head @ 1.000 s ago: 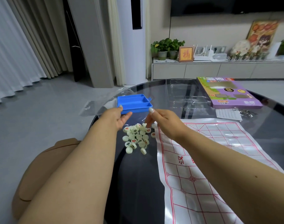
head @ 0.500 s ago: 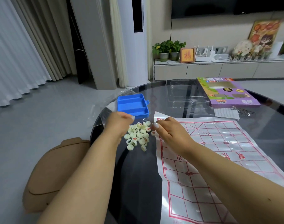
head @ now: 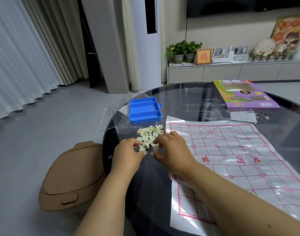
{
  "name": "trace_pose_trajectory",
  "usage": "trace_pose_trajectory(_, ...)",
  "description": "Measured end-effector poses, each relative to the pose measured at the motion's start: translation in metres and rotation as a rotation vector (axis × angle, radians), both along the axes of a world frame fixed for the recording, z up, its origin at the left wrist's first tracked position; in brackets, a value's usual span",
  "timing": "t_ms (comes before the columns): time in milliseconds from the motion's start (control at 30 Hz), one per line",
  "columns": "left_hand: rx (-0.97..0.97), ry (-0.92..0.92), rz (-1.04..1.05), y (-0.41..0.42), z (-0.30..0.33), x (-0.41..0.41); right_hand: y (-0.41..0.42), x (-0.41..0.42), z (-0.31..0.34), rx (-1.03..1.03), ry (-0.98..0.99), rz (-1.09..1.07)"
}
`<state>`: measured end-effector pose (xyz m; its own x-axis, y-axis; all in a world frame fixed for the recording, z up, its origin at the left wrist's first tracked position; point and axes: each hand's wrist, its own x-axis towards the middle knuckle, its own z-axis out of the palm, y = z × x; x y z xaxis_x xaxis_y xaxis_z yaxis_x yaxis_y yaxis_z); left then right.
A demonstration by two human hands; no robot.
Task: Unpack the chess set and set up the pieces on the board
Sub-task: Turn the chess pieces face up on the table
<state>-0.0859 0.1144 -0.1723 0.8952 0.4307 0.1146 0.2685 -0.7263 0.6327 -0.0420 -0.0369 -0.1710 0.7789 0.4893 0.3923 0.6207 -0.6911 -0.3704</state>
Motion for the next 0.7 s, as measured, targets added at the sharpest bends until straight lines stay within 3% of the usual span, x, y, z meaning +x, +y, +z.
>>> trace_pose_trajectory(400,0.084,-0.053,0.017,0.000,-0.007,-0.001,0.000,0.000,-0.019,-0.006,-0.052,0.009)
trace_pose_trajectory(700,0.228,-0.098,-0.072,0.006,-0.006,-0.005,-0.004,-0.006,-0.013,0.013,0.033,0.059)
